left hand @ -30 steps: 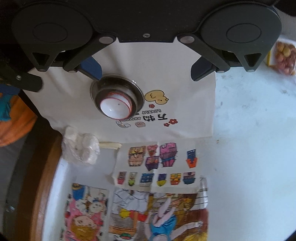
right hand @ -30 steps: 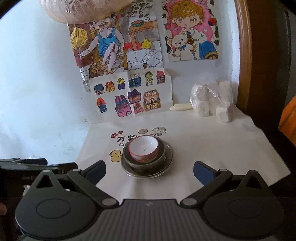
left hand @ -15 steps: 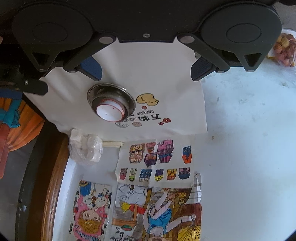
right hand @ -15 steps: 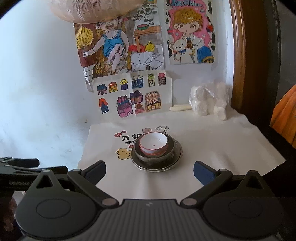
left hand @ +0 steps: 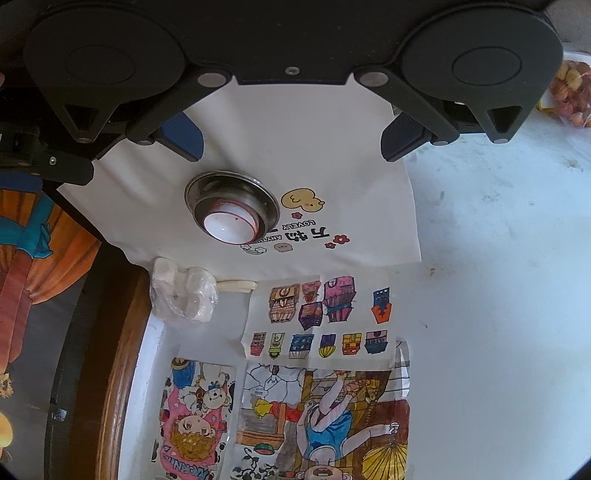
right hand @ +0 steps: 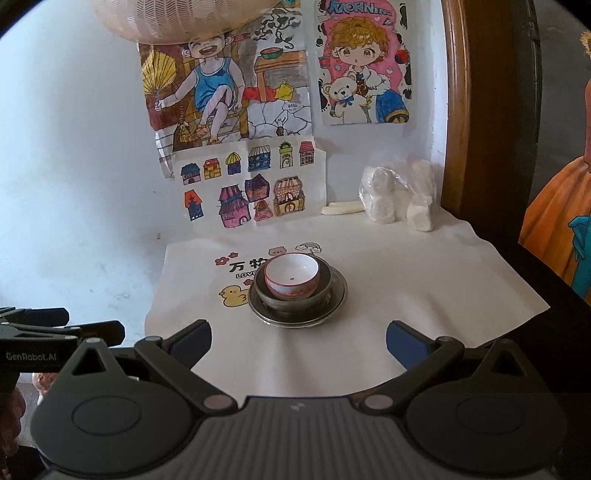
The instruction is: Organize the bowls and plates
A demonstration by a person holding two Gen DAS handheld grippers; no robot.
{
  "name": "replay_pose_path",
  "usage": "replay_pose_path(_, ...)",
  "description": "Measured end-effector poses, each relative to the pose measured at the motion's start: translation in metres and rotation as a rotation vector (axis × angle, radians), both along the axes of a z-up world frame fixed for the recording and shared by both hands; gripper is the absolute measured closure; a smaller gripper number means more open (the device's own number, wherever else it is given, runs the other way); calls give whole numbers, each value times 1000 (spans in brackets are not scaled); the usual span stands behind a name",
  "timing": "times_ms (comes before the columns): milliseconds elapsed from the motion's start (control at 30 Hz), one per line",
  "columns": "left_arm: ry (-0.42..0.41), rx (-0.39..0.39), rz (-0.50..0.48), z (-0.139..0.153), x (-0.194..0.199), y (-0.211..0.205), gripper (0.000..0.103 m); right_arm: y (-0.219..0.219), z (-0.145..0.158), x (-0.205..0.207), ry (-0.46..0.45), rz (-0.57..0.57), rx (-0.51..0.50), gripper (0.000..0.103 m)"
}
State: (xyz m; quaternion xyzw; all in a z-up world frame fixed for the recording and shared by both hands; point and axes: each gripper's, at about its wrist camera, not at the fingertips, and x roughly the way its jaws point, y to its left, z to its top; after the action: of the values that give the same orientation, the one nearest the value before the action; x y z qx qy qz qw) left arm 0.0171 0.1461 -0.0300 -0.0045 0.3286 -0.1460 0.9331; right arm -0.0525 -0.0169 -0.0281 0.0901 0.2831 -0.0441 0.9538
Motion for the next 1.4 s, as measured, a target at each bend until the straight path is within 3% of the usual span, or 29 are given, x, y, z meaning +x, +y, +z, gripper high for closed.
replay_pose_path(1400, -5, -17, -37, -2, 3, -10, 1, -9, -3, 2, 28, 3, 16, 0)
